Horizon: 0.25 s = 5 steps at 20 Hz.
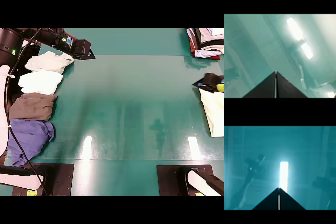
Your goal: Fold the shirts.
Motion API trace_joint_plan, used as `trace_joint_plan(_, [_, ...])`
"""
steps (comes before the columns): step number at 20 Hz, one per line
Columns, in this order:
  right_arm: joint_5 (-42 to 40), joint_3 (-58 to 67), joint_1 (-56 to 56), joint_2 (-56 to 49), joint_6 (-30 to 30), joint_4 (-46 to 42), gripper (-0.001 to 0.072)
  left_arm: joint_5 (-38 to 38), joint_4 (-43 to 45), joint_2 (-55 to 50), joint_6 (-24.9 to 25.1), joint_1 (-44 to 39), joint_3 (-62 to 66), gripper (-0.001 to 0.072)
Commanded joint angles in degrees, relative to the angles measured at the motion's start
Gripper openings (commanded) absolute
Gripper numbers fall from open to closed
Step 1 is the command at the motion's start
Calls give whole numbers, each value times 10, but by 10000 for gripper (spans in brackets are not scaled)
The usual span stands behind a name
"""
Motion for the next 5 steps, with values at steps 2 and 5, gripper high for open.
trace_joint_plan(2, [3, 1, 66, 0, -2, 3, 13, 0, -1, 0, 0, 0, 0, 22])
trace_joint_plan(5, [11, 1, 64, 0, -2, 3, 13, 0, -1, 0, 0, 0, 0, 22])
